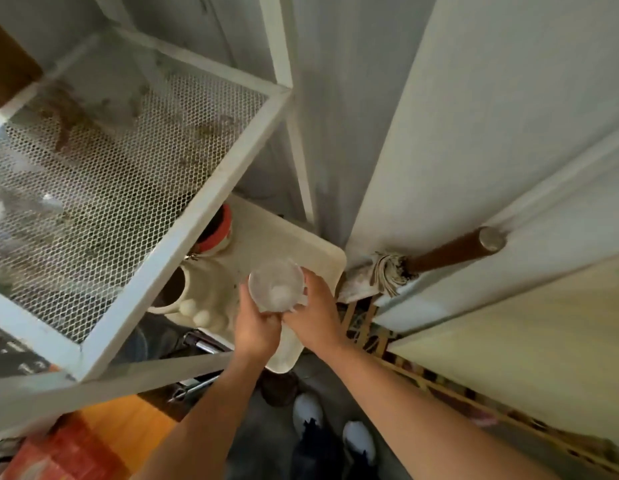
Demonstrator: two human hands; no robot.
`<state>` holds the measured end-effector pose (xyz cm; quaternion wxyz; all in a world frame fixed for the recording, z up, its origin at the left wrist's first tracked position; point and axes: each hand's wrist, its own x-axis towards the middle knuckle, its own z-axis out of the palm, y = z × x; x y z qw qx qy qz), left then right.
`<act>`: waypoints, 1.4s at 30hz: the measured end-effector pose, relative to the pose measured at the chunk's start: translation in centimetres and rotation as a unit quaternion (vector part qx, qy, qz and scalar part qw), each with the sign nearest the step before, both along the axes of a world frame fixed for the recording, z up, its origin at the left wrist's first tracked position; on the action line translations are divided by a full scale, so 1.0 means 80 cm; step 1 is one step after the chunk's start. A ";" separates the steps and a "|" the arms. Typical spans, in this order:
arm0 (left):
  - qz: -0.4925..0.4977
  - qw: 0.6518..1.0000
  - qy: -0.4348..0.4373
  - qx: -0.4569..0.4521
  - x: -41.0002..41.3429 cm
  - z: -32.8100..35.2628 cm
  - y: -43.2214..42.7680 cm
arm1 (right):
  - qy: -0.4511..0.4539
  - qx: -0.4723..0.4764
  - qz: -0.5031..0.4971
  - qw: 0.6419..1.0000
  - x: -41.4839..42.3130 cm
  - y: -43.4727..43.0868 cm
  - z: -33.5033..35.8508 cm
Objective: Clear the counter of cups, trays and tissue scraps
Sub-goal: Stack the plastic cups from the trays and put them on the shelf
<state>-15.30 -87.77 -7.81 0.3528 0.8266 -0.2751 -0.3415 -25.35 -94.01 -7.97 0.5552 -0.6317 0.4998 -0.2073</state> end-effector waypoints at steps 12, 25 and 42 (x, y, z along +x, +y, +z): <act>0.016 0.997 0.069 0.006 0.011 -0.027 0.013 | 0.076 0.030 0.016 0.996 0.006 0.011 -0.045; 0.071 0.988 0.089 0.108 -0.021 0.095 0.049 | 0.234 0.019 0.192 0.953 -0.066 0.004 0.081; 0.002 0.969 -0.189 0.158 -0.149 0.271 0.329 | 0.242 -0.258 0.446 0.822 -0.143 0.179 0.254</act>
